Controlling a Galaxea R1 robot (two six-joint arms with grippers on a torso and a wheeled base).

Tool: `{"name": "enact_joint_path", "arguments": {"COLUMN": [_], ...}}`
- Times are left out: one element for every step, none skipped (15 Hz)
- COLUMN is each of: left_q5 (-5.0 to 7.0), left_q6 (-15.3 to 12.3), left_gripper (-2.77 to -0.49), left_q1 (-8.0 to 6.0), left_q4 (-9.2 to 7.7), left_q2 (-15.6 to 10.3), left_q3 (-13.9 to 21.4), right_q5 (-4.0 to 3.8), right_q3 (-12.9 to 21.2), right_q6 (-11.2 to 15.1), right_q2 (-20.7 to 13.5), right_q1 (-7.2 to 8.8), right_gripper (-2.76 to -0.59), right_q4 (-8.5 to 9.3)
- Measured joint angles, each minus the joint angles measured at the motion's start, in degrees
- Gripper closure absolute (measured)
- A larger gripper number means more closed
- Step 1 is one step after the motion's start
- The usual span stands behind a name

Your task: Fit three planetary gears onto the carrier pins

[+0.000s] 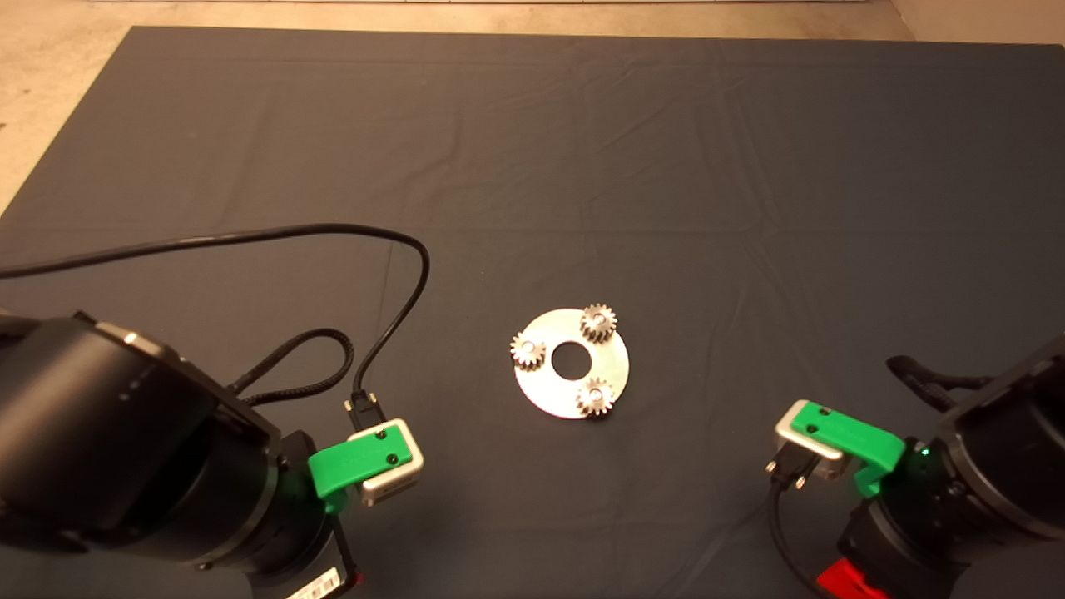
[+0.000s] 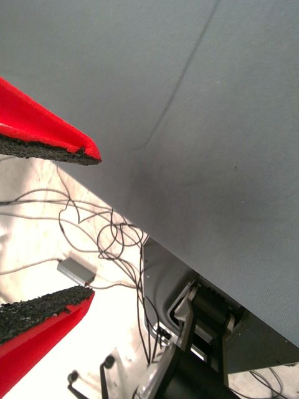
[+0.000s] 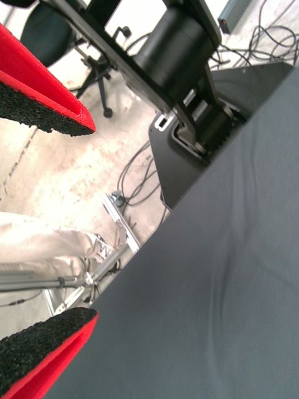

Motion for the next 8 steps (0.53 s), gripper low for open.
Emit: {"name": "enact_joint_path", "arguments": {"left_q5": [0.0,0.0,-0.02,-0.02,0.0,-0.05,-0.05,0.0], "left_q6": [-0.8,-1.7,-2.3,-3.1,-3.4,-3.7,-4.2,-4.5], "left_gripper": [-1.31,-1.31,-1.31,-1.31,-1.31,-1.31,-1.31,-1.31], "left_q1": [0.0,0.0,0.0,0.0,0.0,0.07,0.29,0.3], "left_q4": [-0.2,-0.5,-0.76,-0.85,-0.87,-0.91,-1.0,-1.02], "left_q2": [0.0,0.0,0.0,0.0,0.0,-0.3,-1.1,-2.2], "left_q3": [0.1,0.3,0.5,0.6,0.8,0.9,1.0,1.1], "right_q5": [0.03,0.02,0.0,0.02,-0.05,0.06,0.09,0.0], "right_q3": [0.1,0.1,0.1,0.1,0.2,0.2,0.3,0.3], "right_q6": [1.3,2.3,3.4,4.0,4.4,4.8,5.0,5.2], "right_q2": [0.8,1.1,1.3,1.3,1.3,1.1,0.2,-1.1], "right_q1": [-0.17,-0.38,-0.62,-0.9,-1.35,-2.03,-2.56,-2.83], "right_gripper": [-2.03,-2.03,-2.03,-2.03,-2.03,-2.03,-2.03,-2.03], "right_q4": [0.0,0.0,0.0,0.02,0.0,0.0,0.0,0.0]}}
